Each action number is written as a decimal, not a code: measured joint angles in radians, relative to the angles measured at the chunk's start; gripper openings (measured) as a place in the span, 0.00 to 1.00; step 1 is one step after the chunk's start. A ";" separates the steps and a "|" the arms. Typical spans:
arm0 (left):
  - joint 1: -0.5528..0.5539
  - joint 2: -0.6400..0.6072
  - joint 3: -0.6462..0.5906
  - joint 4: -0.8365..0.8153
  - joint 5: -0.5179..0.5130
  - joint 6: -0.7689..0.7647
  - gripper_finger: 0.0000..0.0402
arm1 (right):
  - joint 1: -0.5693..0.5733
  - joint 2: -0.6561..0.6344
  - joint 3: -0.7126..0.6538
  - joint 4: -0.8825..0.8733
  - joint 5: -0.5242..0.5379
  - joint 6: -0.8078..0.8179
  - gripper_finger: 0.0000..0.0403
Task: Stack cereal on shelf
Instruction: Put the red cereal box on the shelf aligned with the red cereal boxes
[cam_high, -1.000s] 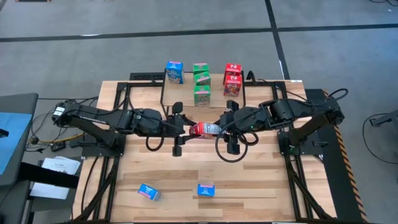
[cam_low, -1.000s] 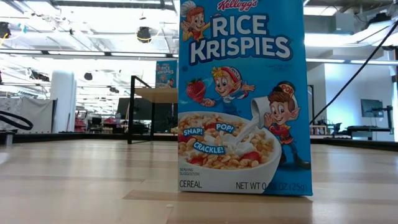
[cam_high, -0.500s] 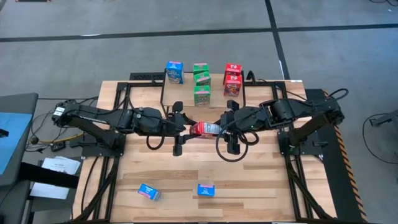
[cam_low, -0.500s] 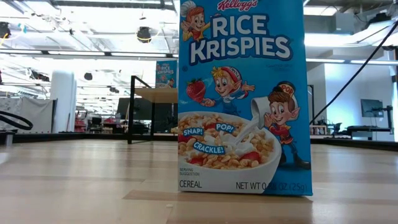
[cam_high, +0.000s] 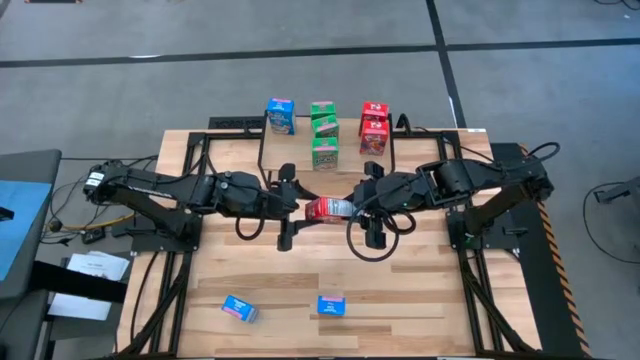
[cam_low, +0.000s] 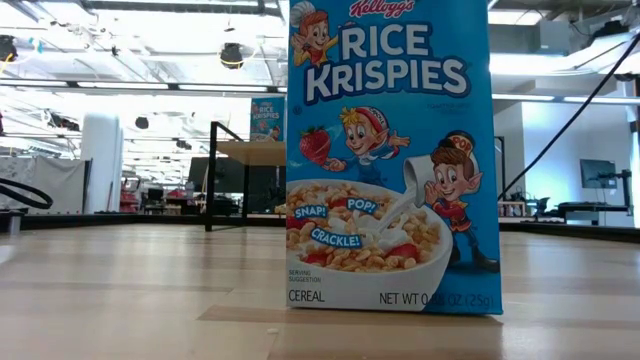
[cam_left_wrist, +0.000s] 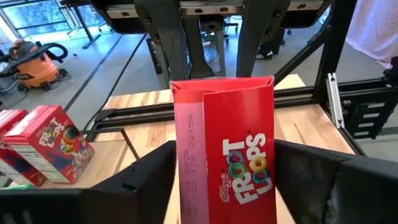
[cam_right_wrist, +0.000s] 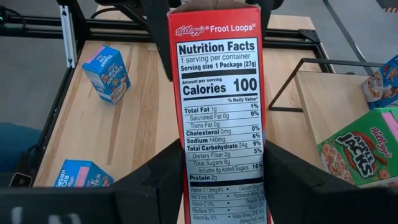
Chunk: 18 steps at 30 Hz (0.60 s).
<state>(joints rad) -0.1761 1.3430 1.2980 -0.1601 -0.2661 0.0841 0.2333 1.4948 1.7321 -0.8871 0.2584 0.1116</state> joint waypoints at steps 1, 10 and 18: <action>0.000 0.000 0.000 0.000 0.000 0.000 0.59 | 0.000 0.000 0.000 0.000 0.000 0.000 0.50; 0.000 -0.042 0.000 0.010 -0.047 0.002 0.71 | 0.000 -0.002 0.000 -0.036 0.002 0.014 0.50; 0.000 -0.100 0.001 -0.020 -0.055 0.002 0.71 | 0.000 -0.008 0.000 -0.142 0.088 0.012 0.50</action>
<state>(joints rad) -0.1761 1.2427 1.2987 -0.1803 -0.3206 0.0860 0.2337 1.4863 1.7321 -1.0287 0.3465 0.1232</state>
